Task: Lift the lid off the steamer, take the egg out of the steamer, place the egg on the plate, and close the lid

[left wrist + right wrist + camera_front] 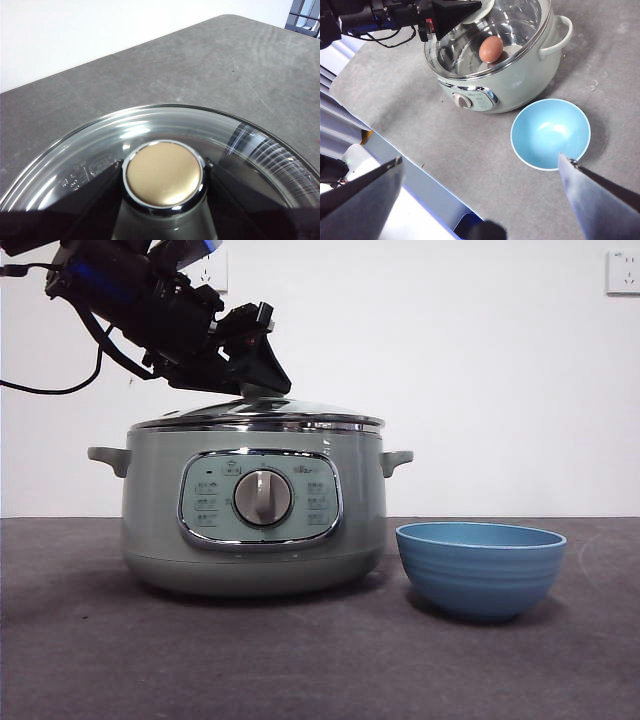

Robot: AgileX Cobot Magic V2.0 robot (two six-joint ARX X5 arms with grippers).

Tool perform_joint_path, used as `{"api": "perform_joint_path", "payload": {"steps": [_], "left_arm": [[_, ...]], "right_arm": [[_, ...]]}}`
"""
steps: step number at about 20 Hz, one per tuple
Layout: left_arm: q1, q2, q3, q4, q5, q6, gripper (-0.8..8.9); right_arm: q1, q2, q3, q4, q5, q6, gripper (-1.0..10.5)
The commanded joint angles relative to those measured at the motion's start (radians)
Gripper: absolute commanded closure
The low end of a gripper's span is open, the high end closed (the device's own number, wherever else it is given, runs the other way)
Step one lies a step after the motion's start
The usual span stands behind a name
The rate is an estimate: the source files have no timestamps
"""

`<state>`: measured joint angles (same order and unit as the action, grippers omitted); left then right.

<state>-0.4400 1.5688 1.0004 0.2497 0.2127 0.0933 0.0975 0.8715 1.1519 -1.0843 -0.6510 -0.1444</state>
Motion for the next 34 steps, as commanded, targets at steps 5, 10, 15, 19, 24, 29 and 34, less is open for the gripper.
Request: {"api": "perform_joint_path", "payload": {"steps": [5,10,15,19,24,29,34], "left_arm": [[-0.003,-0.019,0.011,0.011,0.006,-0.018,8.21],[-0.003,-0.024,0.122,-0.089,0.006,-0.018,8.21],[-0.003,-0.049,0.222,-0.21,0.005,-0.018,8.21],[0.002,-0.165,0.226,-0.259,-0.001,-0.018,8.21],[0.008,-0.41,0.226,-0.442,-0.002,-0.015,8.21],[0.009,-0.634,0.226,-0.616,-0.016,-0.015,8.21],[0.009,-0.782,0.226,-0.764,-0.048,-0.015,8.21]], "right_arm": [[0.002,-0.001,0.003,0.002,0.002,-0.003,3.8],[0.002,-0.001,0.003,0.002,0.002,-0.003,3.8],[0.002,-0.001,0.003,0.002,0.002,-0.003,3.8],[0.002,0.002,0.003,0.023,0.002,-0.002,3.8],[0.006,0.048,0.003,0.141,0.001,0.05,3.8],[0.095,0.152,0.003,0.306,0.012,0.14,3.8],[0.303,0.314,0.008,0.54,0.17,0.251,3.8]]}}
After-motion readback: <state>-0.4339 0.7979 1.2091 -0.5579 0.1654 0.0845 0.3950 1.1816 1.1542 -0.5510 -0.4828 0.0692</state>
